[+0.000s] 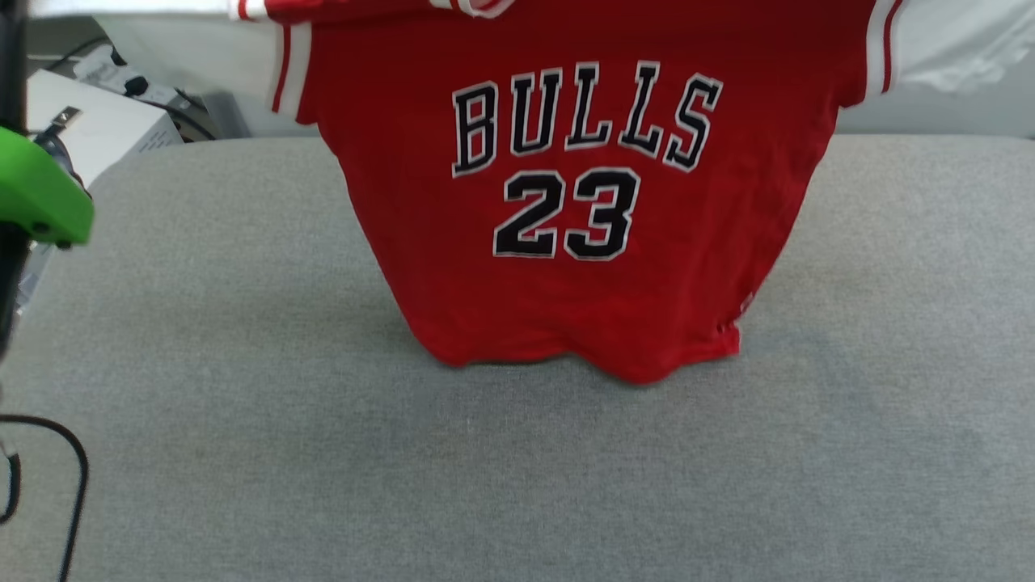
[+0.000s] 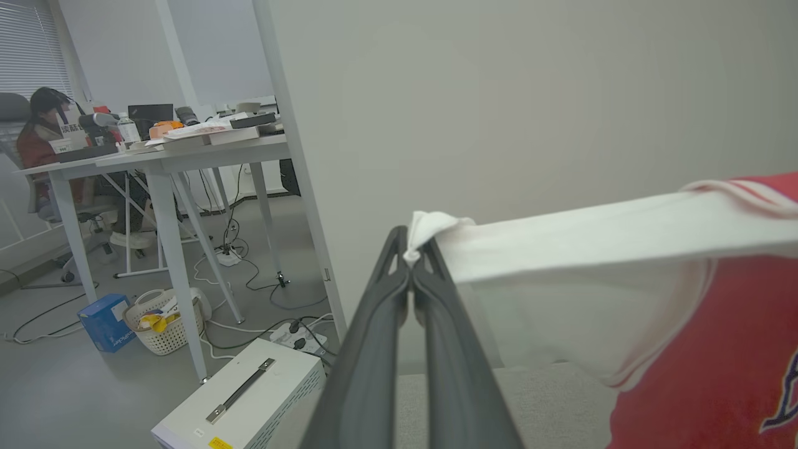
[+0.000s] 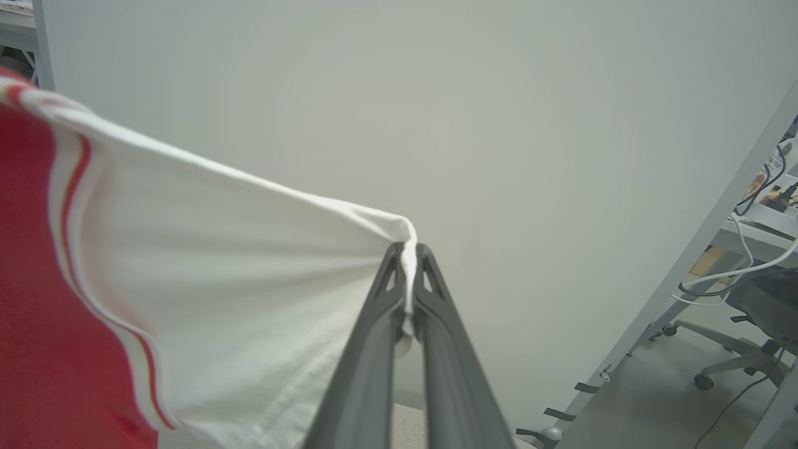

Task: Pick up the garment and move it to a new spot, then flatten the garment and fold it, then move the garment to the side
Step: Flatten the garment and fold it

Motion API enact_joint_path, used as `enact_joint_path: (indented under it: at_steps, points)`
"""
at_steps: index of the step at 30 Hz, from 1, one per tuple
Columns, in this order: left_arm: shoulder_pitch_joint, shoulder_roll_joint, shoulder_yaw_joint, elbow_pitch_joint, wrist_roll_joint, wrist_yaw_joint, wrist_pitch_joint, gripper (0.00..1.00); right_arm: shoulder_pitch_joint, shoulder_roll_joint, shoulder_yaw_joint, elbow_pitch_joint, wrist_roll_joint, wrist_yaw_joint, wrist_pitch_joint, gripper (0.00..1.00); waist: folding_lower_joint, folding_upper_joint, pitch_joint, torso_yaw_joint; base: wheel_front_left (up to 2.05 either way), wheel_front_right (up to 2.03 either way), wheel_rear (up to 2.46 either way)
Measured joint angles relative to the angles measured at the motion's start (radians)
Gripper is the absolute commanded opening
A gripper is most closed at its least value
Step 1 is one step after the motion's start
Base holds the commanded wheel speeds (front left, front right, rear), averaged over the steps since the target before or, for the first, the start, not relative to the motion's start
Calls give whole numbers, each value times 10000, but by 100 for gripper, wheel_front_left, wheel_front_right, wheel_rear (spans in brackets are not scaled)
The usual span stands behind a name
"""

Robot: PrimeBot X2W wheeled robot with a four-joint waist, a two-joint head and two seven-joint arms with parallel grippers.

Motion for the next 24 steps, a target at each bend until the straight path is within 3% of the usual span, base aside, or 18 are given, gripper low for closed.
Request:
enact_joint_path:
  at_steps: [6, 14, 24]
  points:
    - [-1572, 288, -94, 807, -376, -589, 307, 0, -1506, 0, 314, 637, -19, 0, -153, 0, 0, 0, 718, -35, 0, 0, 0]
    - [-4723, 583, -660, 2506, -259, -1363, 418, 0, -4448, 115, 1152, 2426, -533, 0, -1074, 0, 1, 0, 2080, -83, 0, 0, 0]
    - [-8308, 255, -1444, 5883, 357, -1942, -972, 0, -7539, 905, 1216, 5494, -1488, 10, -2650, 0, 4, 0, 3839, -125, 0, 0, 0]
